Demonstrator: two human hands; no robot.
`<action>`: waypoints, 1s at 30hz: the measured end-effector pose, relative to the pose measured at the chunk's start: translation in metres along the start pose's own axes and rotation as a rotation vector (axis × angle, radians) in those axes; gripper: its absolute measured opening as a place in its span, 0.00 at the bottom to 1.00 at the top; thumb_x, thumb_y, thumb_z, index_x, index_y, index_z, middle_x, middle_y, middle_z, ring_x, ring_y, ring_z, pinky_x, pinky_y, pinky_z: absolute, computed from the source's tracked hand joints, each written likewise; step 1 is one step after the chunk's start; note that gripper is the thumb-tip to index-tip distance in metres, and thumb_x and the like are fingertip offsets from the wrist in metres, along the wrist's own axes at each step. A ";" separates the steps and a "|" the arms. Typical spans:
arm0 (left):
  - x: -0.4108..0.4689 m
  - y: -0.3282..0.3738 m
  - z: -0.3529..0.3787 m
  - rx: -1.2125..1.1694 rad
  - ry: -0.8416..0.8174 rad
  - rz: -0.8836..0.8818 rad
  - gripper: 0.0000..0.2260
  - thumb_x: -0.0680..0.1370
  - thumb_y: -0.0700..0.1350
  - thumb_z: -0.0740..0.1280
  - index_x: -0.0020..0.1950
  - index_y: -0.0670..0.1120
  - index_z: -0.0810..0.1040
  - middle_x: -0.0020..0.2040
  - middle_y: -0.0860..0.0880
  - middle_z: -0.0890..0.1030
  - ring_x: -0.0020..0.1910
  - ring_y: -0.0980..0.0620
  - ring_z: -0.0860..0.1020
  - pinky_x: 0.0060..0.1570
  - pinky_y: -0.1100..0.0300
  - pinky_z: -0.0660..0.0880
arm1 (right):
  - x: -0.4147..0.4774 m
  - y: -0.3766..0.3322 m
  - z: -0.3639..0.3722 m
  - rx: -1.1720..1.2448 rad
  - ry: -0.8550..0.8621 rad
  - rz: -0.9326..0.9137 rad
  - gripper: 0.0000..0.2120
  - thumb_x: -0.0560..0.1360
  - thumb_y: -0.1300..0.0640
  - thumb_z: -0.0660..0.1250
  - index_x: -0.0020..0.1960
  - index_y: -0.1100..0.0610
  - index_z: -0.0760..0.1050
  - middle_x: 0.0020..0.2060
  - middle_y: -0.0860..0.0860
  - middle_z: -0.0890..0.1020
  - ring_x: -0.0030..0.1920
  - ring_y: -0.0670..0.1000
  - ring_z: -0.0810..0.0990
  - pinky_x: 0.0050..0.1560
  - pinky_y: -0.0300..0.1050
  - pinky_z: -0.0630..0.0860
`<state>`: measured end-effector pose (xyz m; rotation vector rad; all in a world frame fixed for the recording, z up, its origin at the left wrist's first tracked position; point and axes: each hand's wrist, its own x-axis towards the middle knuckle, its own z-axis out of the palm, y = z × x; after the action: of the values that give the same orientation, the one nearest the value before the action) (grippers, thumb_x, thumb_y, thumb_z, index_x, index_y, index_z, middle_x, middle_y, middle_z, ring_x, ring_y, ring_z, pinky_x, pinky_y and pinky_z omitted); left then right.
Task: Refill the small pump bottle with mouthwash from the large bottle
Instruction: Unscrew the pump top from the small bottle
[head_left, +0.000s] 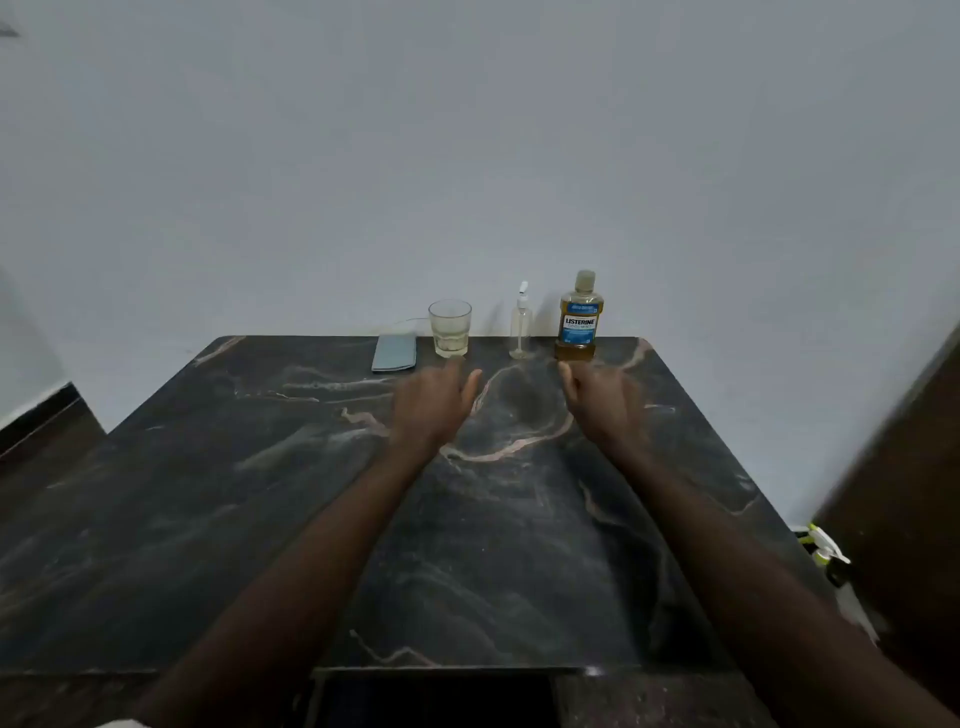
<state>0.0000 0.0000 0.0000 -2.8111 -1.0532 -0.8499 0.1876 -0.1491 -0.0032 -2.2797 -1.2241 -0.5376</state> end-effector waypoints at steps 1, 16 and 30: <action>0.005 0.004 0.005 -0.066 -0.025 -0.041 0.20 0.84 0.58 0.60 0.67 0.46 0.78 0.48 0.41 0.86 0.48 0.39 0.84 0.41 0.50 0.76 | 0.005 0.001 0.009 0.017 -0.037 0.020 0.18 0.85 0.45 0.54 0.46 0.51 0.77 0.35 0.48 0.78 0.35 0.50 0.79 0.38 0.46 0.75; 0.125 0.032 0.093 -0.581 -0.391 -0.099 0.27 0.81 0.41 0.63 0.78 0.33 0.64 0.75 0.34 0.72 0.73 0.38 0.72 0.68 0.54 0.67 | 0.107 -0.002 0.132 0.396 -0.200 0.296 0.16 0.80 0.60 0.69 0.67 0.62 0.75 0.61 0.58 0.81 0.63 0.58 0.80 0.63 0.51 0.78; 0.108 0.011 0.105 -0.690 -0.289 -0.076 0.17 0.83 0.42 0.64 0.71 0.42 0.77 0.64 0.44 0.84 0.62 0.47 0.82 0.64 0.54 0.77 | 0.092 -0.011 0.116 0.559 -0.207 0.265 0.17 0.79 0.56 0.72 0.66 0.58 0.77 0.58 0.52 0.85 0.57 0.50 0.83 0.61 0.49 0.80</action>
<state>0.1249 0.0776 -0.0339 -3.5766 -1.0603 -0.9909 0.2381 -0.0157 -0.0429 -1.9899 -0.9812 0.1329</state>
